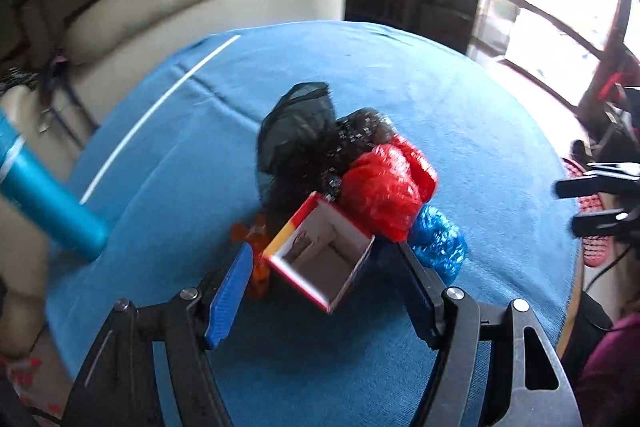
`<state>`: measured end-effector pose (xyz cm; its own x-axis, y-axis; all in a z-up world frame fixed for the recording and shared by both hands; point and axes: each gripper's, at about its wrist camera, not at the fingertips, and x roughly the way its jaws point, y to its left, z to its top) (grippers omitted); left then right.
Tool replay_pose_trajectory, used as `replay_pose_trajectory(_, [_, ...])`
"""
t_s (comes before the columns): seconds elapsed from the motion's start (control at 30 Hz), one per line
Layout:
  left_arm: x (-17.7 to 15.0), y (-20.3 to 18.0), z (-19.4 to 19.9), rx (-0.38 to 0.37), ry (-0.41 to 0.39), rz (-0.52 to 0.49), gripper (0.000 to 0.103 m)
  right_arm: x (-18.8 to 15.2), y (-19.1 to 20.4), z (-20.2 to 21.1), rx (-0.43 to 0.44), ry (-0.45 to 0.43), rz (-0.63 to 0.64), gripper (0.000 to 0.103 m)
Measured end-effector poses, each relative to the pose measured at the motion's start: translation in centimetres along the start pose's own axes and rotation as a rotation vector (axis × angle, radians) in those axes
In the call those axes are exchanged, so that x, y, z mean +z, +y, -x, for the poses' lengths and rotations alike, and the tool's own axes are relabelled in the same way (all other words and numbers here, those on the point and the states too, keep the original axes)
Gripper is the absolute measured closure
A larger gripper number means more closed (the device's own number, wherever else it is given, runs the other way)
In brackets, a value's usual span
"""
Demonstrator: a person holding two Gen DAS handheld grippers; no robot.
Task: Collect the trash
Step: 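Return to the table and grasp the orange-and-white box with the left tool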
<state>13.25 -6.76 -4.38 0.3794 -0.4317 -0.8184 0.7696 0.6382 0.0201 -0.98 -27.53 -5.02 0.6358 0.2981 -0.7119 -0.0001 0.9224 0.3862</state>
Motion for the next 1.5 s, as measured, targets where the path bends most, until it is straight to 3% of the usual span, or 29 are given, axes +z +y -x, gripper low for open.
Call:
replay_pose_trajectory(0.1, [0.4,0.4,-0.9,-0.081,0.000,-0.032,0.031,0.6,0.9,-1.8,0.019,0.024,-0.003,0.039])
replay_pose_trajectory(0.27, [0.0,0.3,-1.7,-0.110,-0.027,-0.060,0.033,1.4,1.6,-3.5,0.012,0.052,0.008,0.039])
replay_pose_trajectory(0.3, [-0.4,0.4,-1.6,-0.119,-0.042,-0.058,0.037,1.5,1.7,-3.7,0.010,0.053,0.011,0.039])
replay_pose_trajectory(0.37, [-1.4,0.7,-1.4,-0.136,-0.053,-0.046,0.055,2.0,1.9,-4.1,0.011,0.058,0.016,0.039])
replay_pose_trajectory(0.63, [-6.1,1.1,1.9,-0.122,-0.088,0.026,0.054,4.3,3.9,-6.7,0.039,0.070,0.064,0.039])
replay_pose_trajectory(0.7, [-7.4,0.6,2.6,-0.105,-0.077,0.035,0.053,4.9,4.6,-7.8,0.071,0.083,0.063,0.039])
replay_pose_trajectory(0.77, [-8.8,0.4,3.2,-0.105,-0.073,0.056,0.045,5.5,5.2,-9.3,0.080,0.108,0.066,0.038])
replay_pose_trajectory(0.93, [-11.2,1.0,4.2,-0.058,-0.040,0.113,0.044,5.2,6.4,-12.6,0.052,0.170,0.088,0.038])
replay_pose_trajectory(1.03, [-11.4,1.4,5.3,-0.036,-0.049,0.141,0.044,4.4,6.6,-12.5,0.047,0.150,0.117,0.049])
replay_pose_trajectory(1.1, [-10.6,1.8,6.0,-0.027,-0.072,0.154,0.039,4.1,6.6,-11.8,0.048,0.137,0.128,0.050])
replay_pose_trajectory(1.17, [-9.0,2.0,6.2,-0.009,-0.102,0.172,0.023,3.6,6.2,-10.6,0.046,0.122,0.124,0.050])
replay_pose_trajectory(1.3, [-5.8,1.6,5.4,-0.007,-0.120,0.190,0.022,2.3,5.1,-7.7,0.030,0.090,0.121,0.050])
replay_pose_trajectory(1.4, [-3.0,1.7,3.2,0.060,-0.075,0.198,0.022,1.0,3.6,-5.3,0.029,0.071,0.073,0.050])
replay_pose_trajectory(1.5, [-0.9,3.3,1.0,0.032,-0.030,0.287,0.022,-0.2,2.2,-3.3,0.024,0.054,0.029,0.050])
